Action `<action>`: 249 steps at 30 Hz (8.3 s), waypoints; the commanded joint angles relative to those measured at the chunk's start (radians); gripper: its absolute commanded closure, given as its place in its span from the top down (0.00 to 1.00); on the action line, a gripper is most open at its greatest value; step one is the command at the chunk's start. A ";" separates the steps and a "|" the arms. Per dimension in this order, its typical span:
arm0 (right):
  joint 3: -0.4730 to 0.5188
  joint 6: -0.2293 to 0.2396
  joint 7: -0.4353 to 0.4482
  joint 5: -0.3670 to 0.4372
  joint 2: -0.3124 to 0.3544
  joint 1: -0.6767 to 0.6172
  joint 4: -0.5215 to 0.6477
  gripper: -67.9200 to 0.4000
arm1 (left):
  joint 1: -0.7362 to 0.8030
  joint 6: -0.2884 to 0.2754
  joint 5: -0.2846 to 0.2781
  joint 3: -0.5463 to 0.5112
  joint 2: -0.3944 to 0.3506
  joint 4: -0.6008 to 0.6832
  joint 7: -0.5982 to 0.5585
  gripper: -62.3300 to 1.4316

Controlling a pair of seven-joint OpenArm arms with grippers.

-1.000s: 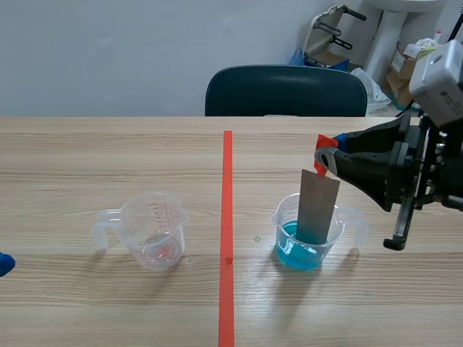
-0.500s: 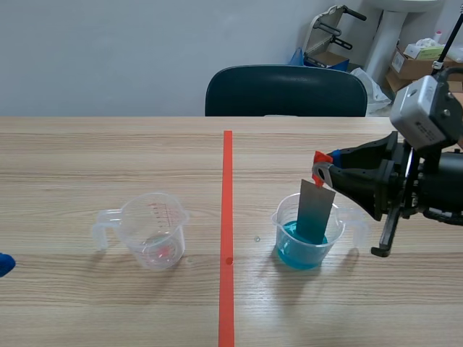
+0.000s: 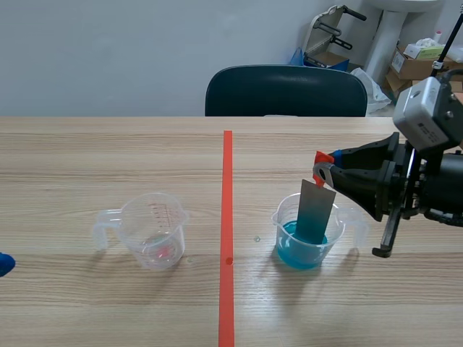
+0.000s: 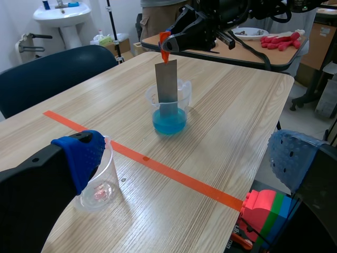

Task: Do the redox reaction experiment

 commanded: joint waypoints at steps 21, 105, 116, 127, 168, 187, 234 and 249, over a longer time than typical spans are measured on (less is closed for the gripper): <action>0.001 0.008 0.003 0.001 0.008 0.017 0.003 0.02 | -0.003 0.002 -0.007 0.002 0.008 0.018 -0.018 1.00; 0.001 0.008 0.011 0.001 0.008 0.017 0.003 0.02 | -0.003 0.002 -0.007 0.002 0.008 0.018 -0.018 1.00; 0.001 0.008 0.011 0.001 0.008 0.017 0.003 0.02 | -0.003 0.002 -0.007 0.002 0.008 0.018 -0.018 1.00; 0.001 0.008 0.011 0.001 0.008 0.017 0.003 0.02 | -0.003 0.002 -0.007 0.002 0.008 0.018 -0.018 1.00; 0.001 0.008 0.011 0.001 0.008 0.017 0.003 0.02 | -0.003 0.002 -0.007 0.002 0.008 0.018 -0.018 1.00; 0.001 0.008 0.011 0.001 0.008 0.017 0.004 0.02 | -0.003 0.002 -0.007 0.002 0.008 0.018 -0.018 1.00; 0.280 0.008 -0.611 0.662 0.155 -0.064 0.535 0.02 | -0.003 0.002 -0.006 0.002 0.008 0.018 -0.017 1.00; 0.357 0.008 -0.735 0.774 0.155 -0.064 0.599 0.02 | -0.003 0.002 -0.006 0.002 0.008 0.018 -0.017 1.00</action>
